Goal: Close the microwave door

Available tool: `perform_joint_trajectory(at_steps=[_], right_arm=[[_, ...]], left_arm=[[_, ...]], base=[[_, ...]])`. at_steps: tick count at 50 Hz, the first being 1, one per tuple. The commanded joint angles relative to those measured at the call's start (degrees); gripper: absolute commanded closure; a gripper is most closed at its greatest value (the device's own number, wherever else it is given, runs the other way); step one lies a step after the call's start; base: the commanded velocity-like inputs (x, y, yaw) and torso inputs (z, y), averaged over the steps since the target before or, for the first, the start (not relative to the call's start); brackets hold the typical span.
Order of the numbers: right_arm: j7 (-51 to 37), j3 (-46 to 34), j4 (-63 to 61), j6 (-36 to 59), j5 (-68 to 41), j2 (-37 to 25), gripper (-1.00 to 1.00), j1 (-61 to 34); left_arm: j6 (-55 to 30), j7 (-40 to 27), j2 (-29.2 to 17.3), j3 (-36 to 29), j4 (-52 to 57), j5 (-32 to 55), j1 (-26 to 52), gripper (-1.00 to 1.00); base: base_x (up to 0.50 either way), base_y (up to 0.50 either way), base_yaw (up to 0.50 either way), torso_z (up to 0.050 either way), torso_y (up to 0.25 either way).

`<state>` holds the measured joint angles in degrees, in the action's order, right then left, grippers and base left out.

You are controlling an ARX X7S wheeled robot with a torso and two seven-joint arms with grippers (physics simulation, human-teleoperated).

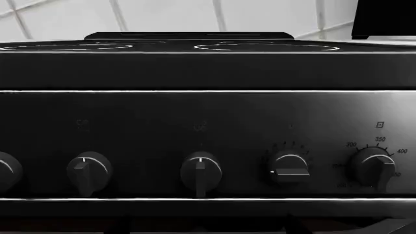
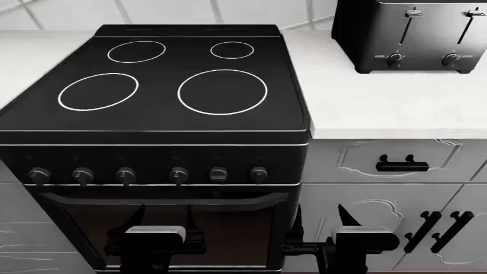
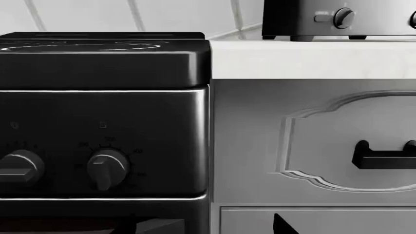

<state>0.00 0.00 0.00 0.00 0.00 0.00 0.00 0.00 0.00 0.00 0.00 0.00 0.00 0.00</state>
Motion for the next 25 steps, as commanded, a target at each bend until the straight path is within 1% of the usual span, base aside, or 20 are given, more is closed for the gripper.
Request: perform_joint_trajectory(at_steps=[1, 5, 9, 13, 16, 20, 25], right_arm=[[-1.17, -1.13, 0.04, -0.05, -0.86, -0.88, -1.00, -0.02], [-2.47, -2.53, 0.71, 0.22, -0.83, -1.79, -1.00, -0.44], [-3.40, -3.93, 2.36, -0.25, 0.03, -2.49, -1.00, -1.27], [-3.85, -4.50, 1.22, 0.78, -0.38, -2.96, -1.00, -1.14], [-4.21, -3.73, -1.48, 4.71, -2.47, -2.93, -1.00, -1.14], [-5.48, -3.16, -8.76, 11.95, -3.68, -3.61, -1.00, -0.93], [-6.28, -3.16, -22.10, 25.22, -4.00, -5.59, -1.00, -3.38]], left_arm=[[0.08, -1.05, -0.89, -1.06, 0.08, 0.93, -0.09, -1.00], [-0.07, -2.09, -1.73, -2.21, 0.91, 1.78, -0.71, -1.00], [0.10, -2.39, -2.53, -3.36, -0.87, 1.74, 0.18, -1.00], [-1.38, -3.48, -3.02, -4.13, 1.06, 1.25, -0.16, -1.00], [-5.44, -4.01, -3.40, -4.54, 5.00, 1.46, -0.56, -1.00], [-13.82, -4.76, -4.25, -4.88, 14.85, 1.28, 0.05, -1.00], [-30.03, -5.47, -4.88, -4.91, 29.23, 1.84, 4.51, -1.00]], base=[[0.00, 0.00, 0.00, 0.000, 0.000], [0.00, 0.00, 0.00, 0.000, 0.000], [0.00, 0.00, 0.00, 0.000, 0.000], [0.00, 0.00, 0.00, 0.000, 0.000], [0.00, 0.00, 0.00, 0.000, 0.000], [0.00, 0.00, 0.00, 0.000, 0.000], [0.00, 0.00, 0.00, 0.000, 0.000]])
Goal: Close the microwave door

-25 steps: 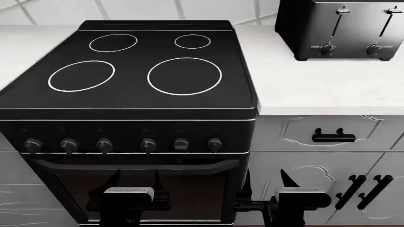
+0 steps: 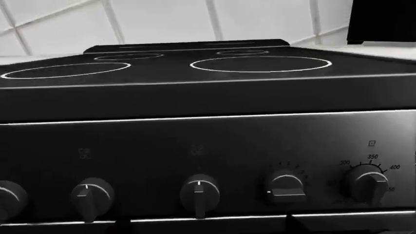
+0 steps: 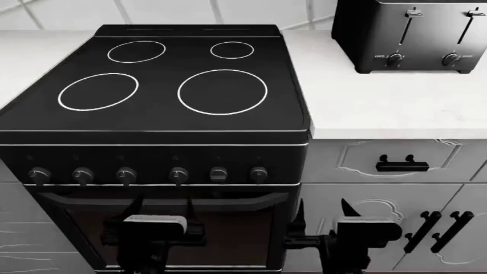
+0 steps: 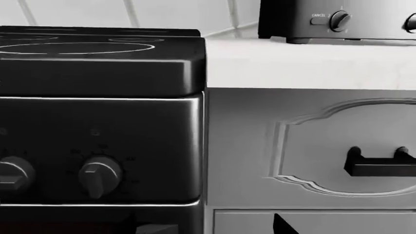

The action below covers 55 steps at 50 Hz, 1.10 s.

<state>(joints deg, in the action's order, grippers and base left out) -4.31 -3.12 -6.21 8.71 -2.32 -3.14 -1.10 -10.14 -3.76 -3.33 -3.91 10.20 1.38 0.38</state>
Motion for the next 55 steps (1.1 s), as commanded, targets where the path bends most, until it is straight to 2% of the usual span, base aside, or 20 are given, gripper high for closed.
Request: perform_joint_trajectory(at_steps=[1, 3, 10, 16, 18, 19, 22, 24, 25, 32, 36, 42, 55], right_arm=[[-2.01, 0.07, -18.53, 19.43, -1.84, -2.96, -1.00, -3.42], [-2.08, 0.10, -23.24, 24.89, -1.86, -4.01, -1.00, -5.84], [-1.28, 2.28, -36.38, 45.71, -4.74, -6.28, -1.00, -18.99], [-0.20, 4.39, -43.49, 64.92, -7.56, -8.12, -1.00, -37.23], [0.31, 5.26, -44.16, 69.04, -8.31, -8.40, -1.00, -42.86], [0.47, 5.70, -44.16, 70.39, -8.50, -8.61, -1.00, -45.38], [1.46, 7.76, -44.49, 74.86, -9.43, -9.20, -1.00, -53.47], [2.19, 8.90, -44.94, 77.45, -10.04, -9.82, -1.00, -58.40], [2.73, 9.56, -45.43, 79.14, -10.52, -10.14, -1.00, -60.96], [4.80, 11.41, -48.18, 80.16, -13.78, -14.55, -1.00, -71.81], [1.23, 15.56, -49.07, 81.25, -22.48, -16.13, -1.00, -78.03], [-8.93, 19.15, -47.74, 81.13, -37.29, -18.88, -1.00, -79.76], [-14.05, 19.72, -46.86, 79.04, -44.63, -21.72, -1.00, -81.10]], left_arm=[[-19.89, -1.71, -1.55, -1.00, 19.03, 0.46, 4.13, -1.00], [-30.13, -1.62, -2.01, -1.13, 26.65, 0.87, 9.11, -1.00], [-55.63, -0.59, -2.50, 0.32, 39.74, 3.50, 25.85, -1.00], [-79.39, 1.76, -1.94, 4.77, 47.56, 6.75, 48.49, -1.00], [-79.84, -0.90, -3.28, 7.08, 45.87, 12.28, 53.36, -1.00], [-79.84, -5.01, -4.85, 8.94, 44.83, 18.70, 55.78, -1.00], [-79.82, -25.31, -11.19, 16.55, 40.84, 44.48, 63.50, -1.00], [-79.73, -32.95, -13.60, 19.07, 39.06, 59.21, 66.57, -1.00], [-79.59, -34.50, -14.50, 19.50, 38.58, 61.65, 67.74, -1.00], [-79.19, -40.34, -19.48, 24.50, 34.78, 70.61, 77.48, -1.00], [-78.35, -44.49, -23.07, 27.06, 33.47, 79.67, 84.29, -1.00], [-76.68, -46.26, -24.76, 26.58, 32.95, 82.29, 85.40, -1.00], [-74.49, -50.17, -27.30, 25.55, 31.57, 86.66, 87.75, -1.00]], base=[[0.00, 0.00, 0.00, 0.000, 0.000], [0.00, 0.00, 0.00, 0.000, 0.000], [0.00, 0.00, 0.00, 0.000, 0.000], [0.00, 0.00, 0.00, 0.000, 0.000], [0.00, 0.00, 0.00, 0.000, 0.000], [0.00, 0.00, 0.00, 0.000, 0.000], [0.00, 0.00, 0.00, 0.000, 0.000], [0.00, 0.00, 0.00, 0.000, 0.000], [0.00, 0.00, 0.00, 0.000, 0.000], [0.00, 0.00, 0.00, 0.000, 0.000], [0.00, 0.00, 0.00, 0.000, 0.000], [0.00, 0.00, 0.00, 0.000, 0.000], [0.00, 0.04, 0.00, 0.000, 0.000]])
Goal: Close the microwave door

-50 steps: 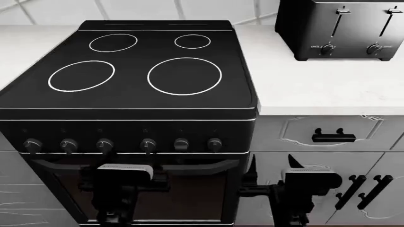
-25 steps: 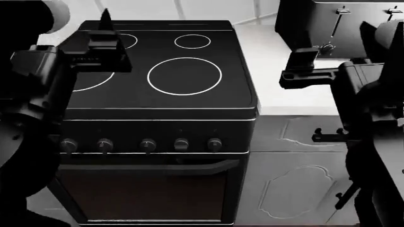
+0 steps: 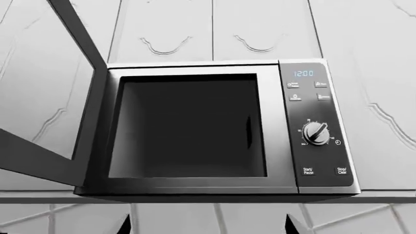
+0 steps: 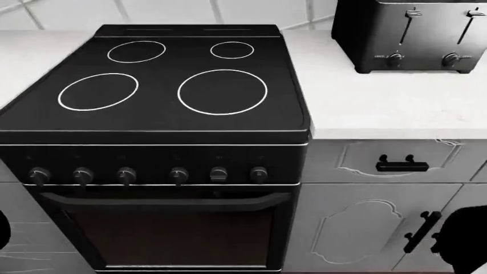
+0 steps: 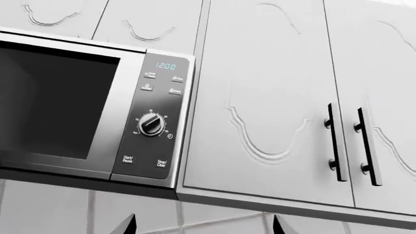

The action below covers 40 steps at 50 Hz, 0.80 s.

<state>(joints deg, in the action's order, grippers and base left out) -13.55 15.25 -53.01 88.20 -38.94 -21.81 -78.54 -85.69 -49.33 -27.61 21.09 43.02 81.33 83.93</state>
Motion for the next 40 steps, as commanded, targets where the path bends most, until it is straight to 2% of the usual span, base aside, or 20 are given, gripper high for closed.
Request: perform_joint_trajectory(at_steps=[1, 11, 40], right_arm=[[-4.85, 1.10, -0.20, -0.65, -8.15, -3.27, -1.00, -3.71], [-5.74, 0.03, -0.10, -2.29, -9.02, -4.30, -1.00, -3.49], [-9.35, 0.36, 0.58, -2.69, -13.88, -5.30, -1.00, -4.40]], left_arm=[[1.20, -4.74, -3.13, 0.42, -1.29, 6.86, 4.28, -1.00], [2.69, -3.58, -3.72, -0.51, -1.01, 5.61, 3.60, -1.00], [5.67, -5.72, -5.92, -2.52, -1.67, 8.06, 4.33, -1.00]], base=[[0.00, 0.50, 0.00, 0.000, 0.000], [0.00, 0.50, 0.00, 0.000, 0.000], [0.00, 0.50, 0.00, 0.000, 0.000]])
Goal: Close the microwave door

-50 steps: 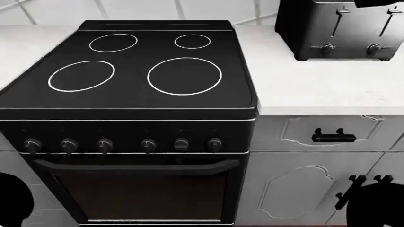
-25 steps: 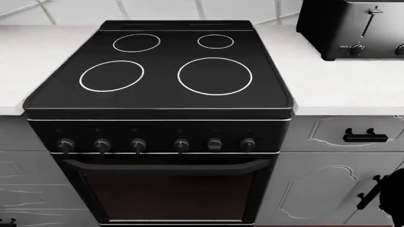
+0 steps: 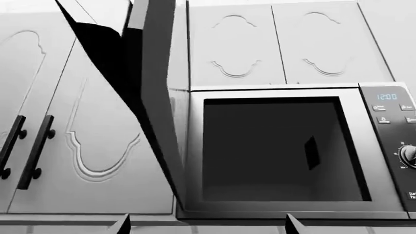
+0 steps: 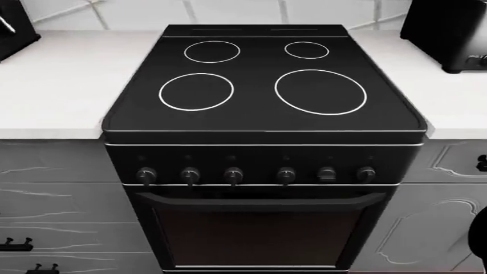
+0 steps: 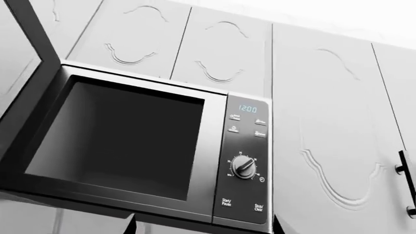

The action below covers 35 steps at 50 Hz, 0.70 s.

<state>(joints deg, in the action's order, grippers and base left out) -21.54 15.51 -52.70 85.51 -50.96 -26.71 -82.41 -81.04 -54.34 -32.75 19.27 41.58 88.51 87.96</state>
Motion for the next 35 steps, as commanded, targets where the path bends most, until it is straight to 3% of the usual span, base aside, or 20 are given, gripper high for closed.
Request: perform_joint_trajectory(at_steps=[1, 35], right_arm=[[-1.45, 0.15, 0.29, -0.02, -2.00, -0.42, -1.00, -0.52], [-4.99, -0.44, 1.33, -2.21, -6.09, -2.30, -1.00, -0.38]], left_arm=[[1.10, -0.83, -0.85, -0.78, -0.25, 1.01, 0.33, -1.00], [3.75, -0.90, -2.47, -2.31, -0.05, 1.27, -0.11, -1.00]], base=[[0.00, 0.50, 0.00, 0.000, 0.000], [0.00, 0.50, 0.00, 0.000, 0.000]])
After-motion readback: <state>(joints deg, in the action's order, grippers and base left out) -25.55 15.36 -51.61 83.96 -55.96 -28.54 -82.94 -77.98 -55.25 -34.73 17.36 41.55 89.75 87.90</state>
